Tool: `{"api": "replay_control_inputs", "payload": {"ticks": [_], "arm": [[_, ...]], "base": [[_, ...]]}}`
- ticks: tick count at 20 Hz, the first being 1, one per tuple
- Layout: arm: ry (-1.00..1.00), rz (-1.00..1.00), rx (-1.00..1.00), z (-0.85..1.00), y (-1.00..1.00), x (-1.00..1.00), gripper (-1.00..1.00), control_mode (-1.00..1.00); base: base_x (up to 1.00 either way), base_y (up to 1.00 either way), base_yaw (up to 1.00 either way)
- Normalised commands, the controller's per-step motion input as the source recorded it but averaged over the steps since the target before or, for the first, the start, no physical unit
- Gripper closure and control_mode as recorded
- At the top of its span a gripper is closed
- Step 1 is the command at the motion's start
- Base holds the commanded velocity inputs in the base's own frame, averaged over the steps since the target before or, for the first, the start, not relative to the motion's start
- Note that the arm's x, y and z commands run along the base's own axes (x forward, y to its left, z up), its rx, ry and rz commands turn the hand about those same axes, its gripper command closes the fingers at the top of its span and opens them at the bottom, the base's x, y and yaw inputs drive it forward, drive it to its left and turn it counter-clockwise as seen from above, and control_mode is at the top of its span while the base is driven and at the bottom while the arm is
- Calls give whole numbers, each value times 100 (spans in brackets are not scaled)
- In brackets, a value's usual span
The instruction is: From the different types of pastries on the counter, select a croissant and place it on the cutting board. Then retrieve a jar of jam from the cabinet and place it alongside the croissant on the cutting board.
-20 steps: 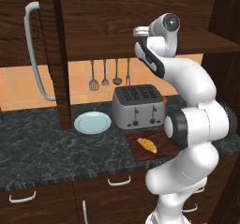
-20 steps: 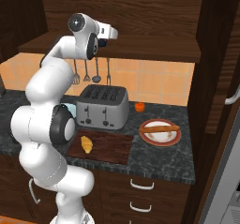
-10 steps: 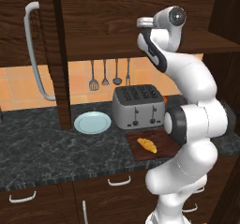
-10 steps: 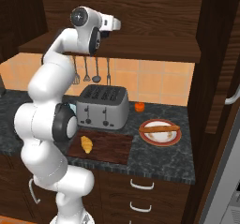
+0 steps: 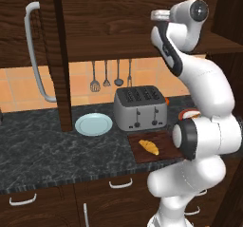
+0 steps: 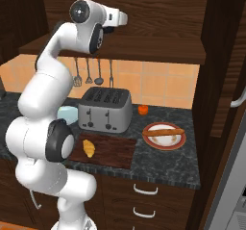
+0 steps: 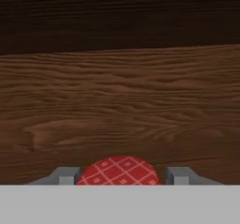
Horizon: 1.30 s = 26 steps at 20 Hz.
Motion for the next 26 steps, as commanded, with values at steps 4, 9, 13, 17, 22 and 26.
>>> {"api": "replay_control_inputs", "payload": {"ticks": [4,9,13,17,22,26], "arm": [[-28,-8,0,0,-30,-100,100,-100],[-21,-1,0,2,-1,-75,100,-100],[0,0,0,15,-7,-80,100,-100],[1,-3,-1,57,-13,-100,100,-100],[13,-3,-4,40,-2,-79,100,-100],[18,0,-1,-73,-1,-95,100,-100]], "base": [[0,0,0],[0,0,0],[0,0,0],[0,0,0],[0,0,0],[0,0,0]]}}
